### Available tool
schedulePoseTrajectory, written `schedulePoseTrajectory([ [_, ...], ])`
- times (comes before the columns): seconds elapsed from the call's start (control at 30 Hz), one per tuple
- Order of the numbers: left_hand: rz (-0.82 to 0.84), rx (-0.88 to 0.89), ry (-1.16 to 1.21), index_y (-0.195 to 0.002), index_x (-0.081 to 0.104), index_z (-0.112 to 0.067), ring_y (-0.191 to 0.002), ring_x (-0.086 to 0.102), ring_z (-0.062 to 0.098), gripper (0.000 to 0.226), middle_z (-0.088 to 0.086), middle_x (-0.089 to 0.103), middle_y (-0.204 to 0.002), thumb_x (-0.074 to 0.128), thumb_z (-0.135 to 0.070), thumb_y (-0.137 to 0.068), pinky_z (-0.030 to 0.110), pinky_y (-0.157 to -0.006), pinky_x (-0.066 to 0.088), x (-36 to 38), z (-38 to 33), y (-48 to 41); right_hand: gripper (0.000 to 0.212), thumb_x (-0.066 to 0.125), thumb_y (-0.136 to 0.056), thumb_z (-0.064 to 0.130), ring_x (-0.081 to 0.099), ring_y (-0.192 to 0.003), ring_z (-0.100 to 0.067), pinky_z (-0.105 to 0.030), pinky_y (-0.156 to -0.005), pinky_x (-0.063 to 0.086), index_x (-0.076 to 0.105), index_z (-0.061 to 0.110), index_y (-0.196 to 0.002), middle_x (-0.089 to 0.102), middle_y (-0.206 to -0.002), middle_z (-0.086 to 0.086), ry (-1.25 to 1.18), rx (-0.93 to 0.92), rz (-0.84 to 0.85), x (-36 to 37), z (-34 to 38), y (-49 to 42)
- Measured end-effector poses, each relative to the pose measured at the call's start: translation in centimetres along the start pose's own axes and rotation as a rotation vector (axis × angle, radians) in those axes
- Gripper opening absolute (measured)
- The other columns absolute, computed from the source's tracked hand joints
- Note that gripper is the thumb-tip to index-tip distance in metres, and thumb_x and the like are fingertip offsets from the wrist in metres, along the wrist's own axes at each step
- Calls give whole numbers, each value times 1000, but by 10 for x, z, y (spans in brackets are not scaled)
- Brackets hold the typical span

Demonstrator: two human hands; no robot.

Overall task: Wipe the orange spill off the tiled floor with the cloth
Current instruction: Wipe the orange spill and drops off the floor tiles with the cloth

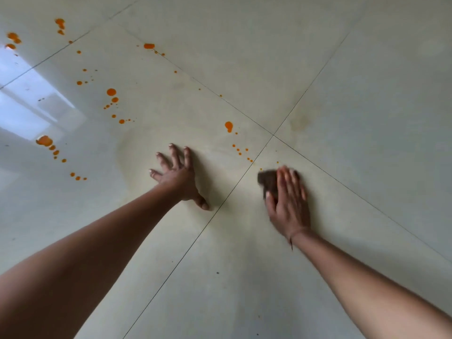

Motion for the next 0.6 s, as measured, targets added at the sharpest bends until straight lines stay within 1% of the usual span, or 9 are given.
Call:
schedulePoseTrajectory([
  [0.07, 2, -7, -4, -145, -33, -17, -136, -28, 53, 168, 18, -42, -148, 90, -60, -38, 74, -104, 5, 2, -2, -2, 70, 31, -90, 44, 27, -143, -29, -45, -116, 22, 37, 2, -145, 36, -153, -15, -14, 191, -66, 2, 10, -42],
  [0.1, -5, -6, 0, -145, -33, -17, -136, -28, 53, 168, 18, -41, -149, 90, -59, -39, 74, -104, 4, 2, -2, -3, 69, 32, -90, 43, 28, -143, -30, -45, -116, 22, 37, 1, -145, 36, -152, -16, -26, 183, -81, 5, 29, -52],
  [0.2, -16, 23, 9, -147, -29, -18, -137, -26, 52, 166, 17, -38, -151, 90, -59, -39, 73, -105, 5, 1, -2, -2, 66, 35, -92, 41, 23, -145, -25, -41, -117, 19, 35, 5, -147, 31, -155, -12, -3, -172, -3, 17, 84, -23],
  [0.27, -40, 53, -23, -150, -23, -21, -141, -21, 49, 163, 15, -30, -155, 88, -63, -38, 71, -108, 10, -5, 1, -1, 66, 37, -92, 42, 19, -147, -21, -40, -117, 20, 33, 9, -148, 28, -157, -7, 10, -308, 71, 15, 70, 12],
  [0.37, -126, 59, -66, -152, -11, -26, -144, -14, 44, 159, 11, -18, -159, 86, -68, -34, 69, -110, 11, -27, 16, -4, 67, 36, -90, 43, 23, -145, -24, -41, -116, 21, 35, 7, -147, 31, -155, -10, 12, -91, -7, 4, 22, -12],
  [0.43, -96, 4, -16, -150, -21, -27, -143, -21, 45, 165, 9, -32, -156, 88, -66, -32, 71, -109, 7, -34, 29, -12, 68, 35, -89, 43, 29, -143, -28, -43, -115, 24, 38, 5, -145, 36, -152, -14, 5, 103, -81, 5, 29, -51],
  [0.47, -61, -32, 15, -148, -26, -27, -141, -24, 46, 168, 9, -38, -153, 89, -64, -31, 72, -108, 6, -35, 32, -17, 68, 36, -89, 42, 31, -142, -29, -43, -114, 24, 39, 4, -144, 37, -152, -15, -10, 118, -106, 8, 50, -65],
  [0.53, 19, -88, 36, -143, -36, -25, -137, -29, 49, 171, 12, -46, -147, 90, -61, -33, 74, -107, 8, -35, 33, -23, 67, 37, -90, 41, 29, -143, -27, -42, -115, 21, 38, 4, -145, 35, -153, -14, -27, -57, -90, 17, 103, -66],
  [0.6, 76, -106, 32, -139, -42, -23, -134, -32, 52, 171, 16, -51, -141, 91, -59, -37, 74, -106, 8, -34, 29, -24, 66, 38, -92, 42, 21, -146, -23, -40, -117, 18, 33, 8, -148, 29, -157, -9, 2, -276, 22, 25, 126, -35],
])
Point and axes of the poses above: each hand's wrist, its own y-axis away from the middle knuckle, its own x-axis out of the palm, z = x × y, the point moved 8 cm from there along -y, towards the middle knuckle
